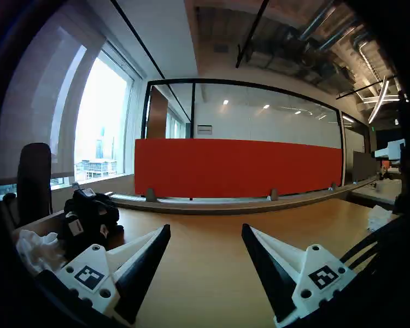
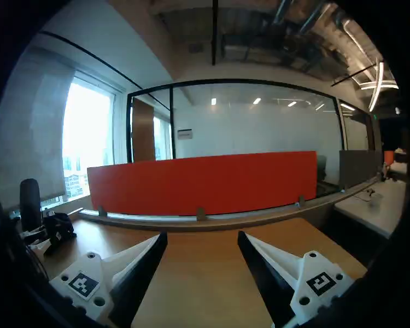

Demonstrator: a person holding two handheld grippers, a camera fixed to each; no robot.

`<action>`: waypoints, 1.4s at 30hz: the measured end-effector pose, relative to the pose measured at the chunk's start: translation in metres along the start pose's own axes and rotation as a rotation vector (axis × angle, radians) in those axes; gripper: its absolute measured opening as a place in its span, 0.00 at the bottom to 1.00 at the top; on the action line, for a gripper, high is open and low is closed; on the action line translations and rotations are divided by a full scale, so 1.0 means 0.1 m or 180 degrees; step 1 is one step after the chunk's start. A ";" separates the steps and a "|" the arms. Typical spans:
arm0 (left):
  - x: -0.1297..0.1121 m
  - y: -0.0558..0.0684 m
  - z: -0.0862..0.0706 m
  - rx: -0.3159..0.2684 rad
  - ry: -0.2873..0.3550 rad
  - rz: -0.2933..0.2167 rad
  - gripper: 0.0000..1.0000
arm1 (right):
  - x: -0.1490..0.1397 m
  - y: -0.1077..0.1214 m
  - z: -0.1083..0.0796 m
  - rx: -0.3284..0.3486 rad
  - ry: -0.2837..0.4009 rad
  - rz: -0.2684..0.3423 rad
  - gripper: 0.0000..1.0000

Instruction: Fold towel

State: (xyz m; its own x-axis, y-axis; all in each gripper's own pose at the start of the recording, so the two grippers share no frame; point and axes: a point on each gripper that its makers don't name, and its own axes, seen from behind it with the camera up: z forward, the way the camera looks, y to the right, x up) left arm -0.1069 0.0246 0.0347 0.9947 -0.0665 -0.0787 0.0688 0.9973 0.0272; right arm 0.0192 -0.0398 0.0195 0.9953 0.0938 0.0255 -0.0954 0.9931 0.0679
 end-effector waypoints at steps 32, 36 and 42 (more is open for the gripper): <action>-0.37 -0.37 -0.25 0.0135 0.0178 -0.0033 0.97 | -0.18 0.14 -0.21 -0.0167 0.0040 -0.0289 1.00; -0.41 -0.38 -0.25 0.0143 0.0152 -0.0029 0.97 | -0.15 0.16 -0.24 -0.0186 0.0059 -0.0295 1.00; -0.45 -0.41 -0.26 0.0179 0.0118 0.0017 0.97 | -0.13 0.17 -0.25 -0.0200 0.0058 -0.0311 1.00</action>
State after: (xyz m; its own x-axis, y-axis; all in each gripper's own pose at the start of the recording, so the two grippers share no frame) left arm -0.1564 -0.0122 0.0115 0.9916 -0.0589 -0.1153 0.0688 0.9941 0.0835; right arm 0.0048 -0.0222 -0.0041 1.0000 -0.0028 0.0035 0.0028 1.0000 0.0064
